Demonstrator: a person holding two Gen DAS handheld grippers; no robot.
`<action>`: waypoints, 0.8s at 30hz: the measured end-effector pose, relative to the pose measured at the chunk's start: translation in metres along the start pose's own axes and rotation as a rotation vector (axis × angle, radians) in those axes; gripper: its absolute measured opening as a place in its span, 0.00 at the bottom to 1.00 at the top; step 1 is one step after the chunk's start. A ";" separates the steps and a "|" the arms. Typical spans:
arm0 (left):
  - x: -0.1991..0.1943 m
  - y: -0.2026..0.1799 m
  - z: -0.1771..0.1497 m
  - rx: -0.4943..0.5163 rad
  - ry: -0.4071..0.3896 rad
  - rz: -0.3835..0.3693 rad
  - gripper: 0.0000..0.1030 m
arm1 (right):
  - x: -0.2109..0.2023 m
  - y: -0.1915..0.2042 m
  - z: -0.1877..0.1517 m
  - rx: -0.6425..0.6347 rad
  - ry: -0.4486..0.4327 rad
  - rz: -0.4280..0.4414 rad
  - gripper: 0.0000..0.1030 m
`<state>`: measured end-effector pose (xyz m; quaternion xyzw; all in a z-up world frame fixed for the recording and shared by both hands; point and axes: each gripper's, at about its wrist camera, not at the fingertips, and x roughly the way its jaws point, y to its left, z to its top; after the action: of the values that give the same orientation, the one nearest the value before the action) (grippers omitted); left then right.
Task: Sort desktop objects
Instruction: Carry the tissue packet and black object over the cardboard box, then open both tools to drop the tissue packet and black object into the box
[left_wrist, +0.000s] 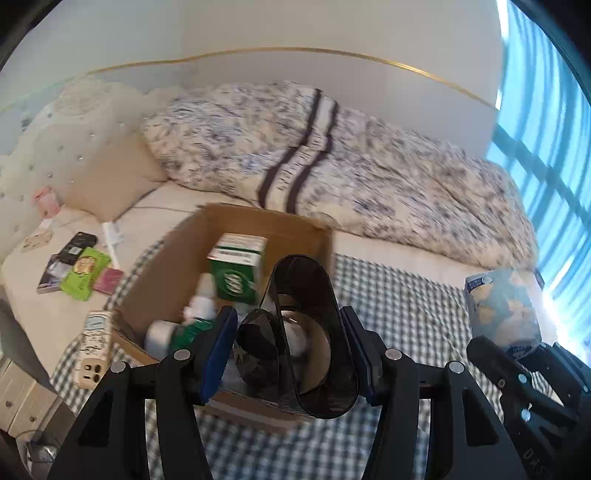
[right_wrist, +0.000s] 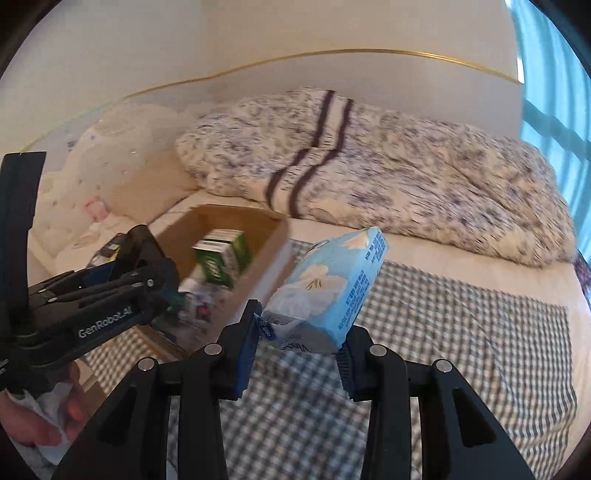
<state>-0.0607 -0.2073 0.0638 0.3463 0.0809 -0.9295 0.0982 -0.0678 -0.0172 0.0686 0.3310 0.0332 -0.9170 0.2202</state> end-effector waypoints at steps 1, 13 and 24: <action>0.001 0.007 0.003 -0.009 -0.004 0.006 0.56 | 0.003 0.007 0.004 -0.009 -0.002 0.011 0.36; 0.039 0.079 0.018 -0.090 0.032 0.039 0.56 | 0.072 0.079 0.042 -0.052 0.040 0.158 0.36; 0.054 0.085 0.004 -0.100 0.040 0.061 0.89 | 0.098 0.067 0.054 0.063 0.015 0.165 0.78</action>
<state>-0.0830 -0.2975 0.0247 0.3616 0.1187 -0.9138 0.1422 -0.1385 -0.1256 0.0551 0.3463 -0.0213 -0.8939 0.2840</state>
